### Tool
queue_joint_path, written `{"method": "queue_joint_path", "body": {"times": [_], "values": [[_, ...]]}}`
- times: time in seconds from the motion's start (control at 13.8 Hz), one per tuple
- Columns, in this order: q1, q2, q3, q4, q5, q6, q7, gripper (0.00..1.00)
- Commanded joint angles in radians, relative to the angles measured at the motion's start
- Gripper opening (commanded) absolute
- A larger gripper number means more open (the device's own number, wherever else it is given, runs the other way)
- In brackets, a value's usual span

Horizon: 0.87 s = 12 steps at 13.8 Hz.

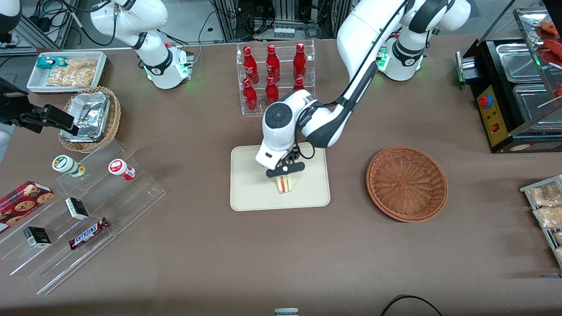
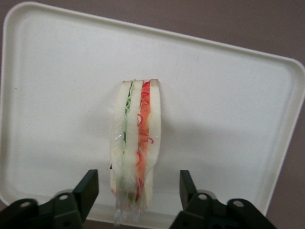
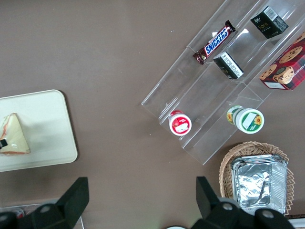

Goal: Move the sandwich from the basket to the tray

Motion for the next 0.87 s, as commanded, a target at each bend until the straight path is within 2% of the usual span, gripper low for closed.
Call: {"method": "queue_joint_path", "body": {"times": [0.0, 0.22, 0.44, 0.65, 0.8], "values": [[-0.007, -0.103, 0.020, -0.010, 0.017, -0.127, 0.007, 1.00], [-0.004, -0.169, 0.075, -0.019, -0.001, -0.253, 0.149, 1.00], [-0.004, -0.194, 0.144, -0.027, -0.050, -0.286, 0.163, 1.00], [-0.006, -0.212, 0.216, -0.037, -0.054, -0.377, 0.163, 1.00], [-0.004, -0.241, 0.265, -0.085, -0.054, -0.375, 0.171, 1.00]]}}
